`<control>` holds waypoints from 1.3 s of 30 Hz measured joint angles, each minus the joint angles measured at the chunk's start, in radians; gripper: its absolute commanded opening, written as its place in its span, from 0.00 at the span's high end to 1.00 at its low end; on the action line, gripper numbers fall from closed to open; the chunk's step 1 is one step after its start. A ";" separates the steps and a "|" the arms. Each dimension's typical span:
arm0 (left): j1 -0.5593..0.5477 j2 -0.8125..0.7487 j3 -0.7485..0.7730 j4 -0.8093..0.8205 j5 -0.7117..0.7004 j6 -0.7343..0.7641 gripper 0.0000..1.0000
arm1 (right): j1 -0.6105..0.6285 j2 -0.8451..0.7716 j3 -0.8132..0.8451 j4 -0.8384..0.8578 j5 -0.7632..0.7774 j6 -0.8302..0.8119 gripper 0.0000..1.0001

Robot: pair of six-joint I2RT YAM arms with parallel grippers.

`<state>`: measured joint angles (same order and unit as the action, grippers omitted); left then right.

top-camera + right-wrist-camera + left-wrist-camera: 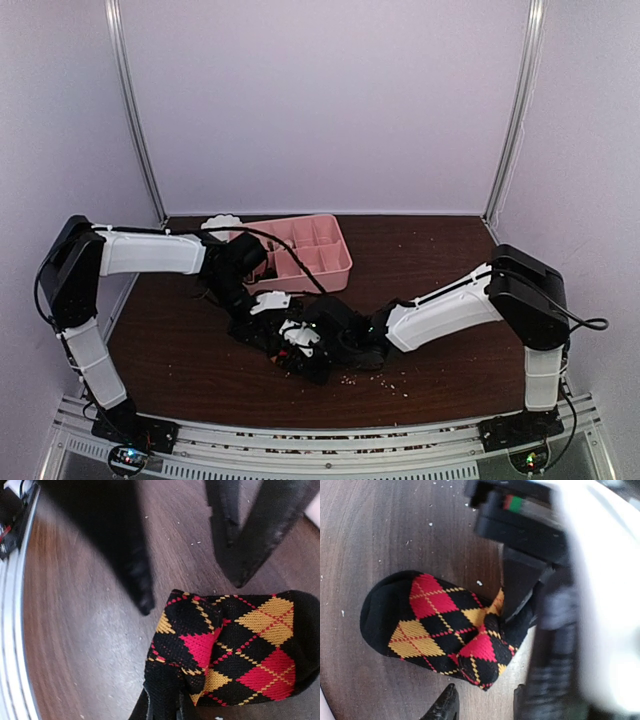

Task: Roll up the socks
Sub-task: Roll the sock.

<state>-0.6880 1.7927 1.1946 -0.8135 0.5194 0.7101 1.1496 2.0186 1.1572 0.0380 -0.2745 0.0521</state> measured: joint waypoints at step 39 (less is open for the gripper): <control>-0.181 -0.039 -0.116 0.209 -0.254 0.119 0.86 | -0.209 0.161 -0.099 0.493 -0.561 0.861 1.00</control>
<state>-0.8692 1.7538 1.0786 -0.6044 0.2657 0.8288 0.9401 2.1792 1.0580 0.5308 -0.8356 0.9127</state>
